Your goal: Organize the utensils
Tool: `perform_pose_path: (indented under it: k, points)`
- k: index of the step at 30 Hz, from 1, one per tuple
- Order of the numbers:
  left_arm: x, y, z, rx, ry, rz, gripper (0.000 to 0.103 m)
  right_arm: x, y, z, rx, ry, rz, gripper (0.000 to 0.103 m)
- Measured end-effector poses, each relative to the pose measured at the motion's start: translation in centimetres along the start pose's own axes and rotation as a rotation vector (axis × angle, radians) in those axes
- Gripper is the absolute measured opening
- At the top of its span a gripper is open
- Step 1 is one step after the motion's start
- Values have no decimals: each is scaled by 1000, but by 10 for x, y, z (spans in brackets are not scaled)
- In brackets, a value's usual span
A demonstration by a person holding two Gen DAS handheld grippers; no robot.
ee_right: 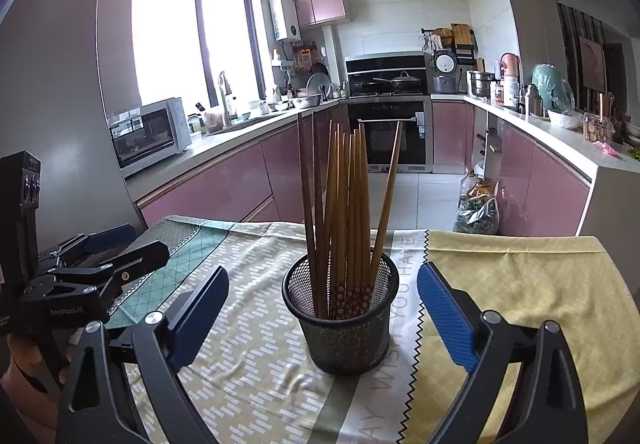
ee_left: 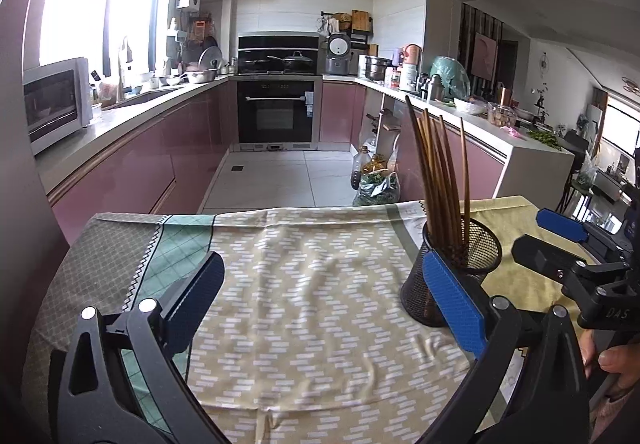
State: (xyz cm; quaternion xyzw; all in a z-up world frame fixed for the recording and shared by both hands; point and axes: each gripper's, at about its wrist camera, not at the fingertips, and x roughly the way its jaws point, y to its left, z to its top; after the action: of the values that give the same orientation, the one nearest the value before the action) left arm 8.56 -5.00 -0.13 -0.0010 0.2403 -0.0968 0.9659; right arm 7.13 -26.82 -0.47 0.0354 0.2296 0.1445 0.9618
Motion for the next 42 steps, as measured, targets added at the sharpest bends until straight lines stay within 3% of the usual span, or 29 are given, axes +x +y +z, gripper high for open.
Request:
perform_pose_path:
  k: [16, 31, 42]
  points:
    - [-71, 29, -20, 3, -159, 145, 98, -28, 29, -24, -48, -101, -70, 96]
    - [-94, 16, -25, 36, -231, 158, 98, -38, 33, -29, -40, -125, -83, 96]
    - [-95, 15, -27, 41, -236, 159, 98, -43, 32, -30, -37, -132, -85, 96]
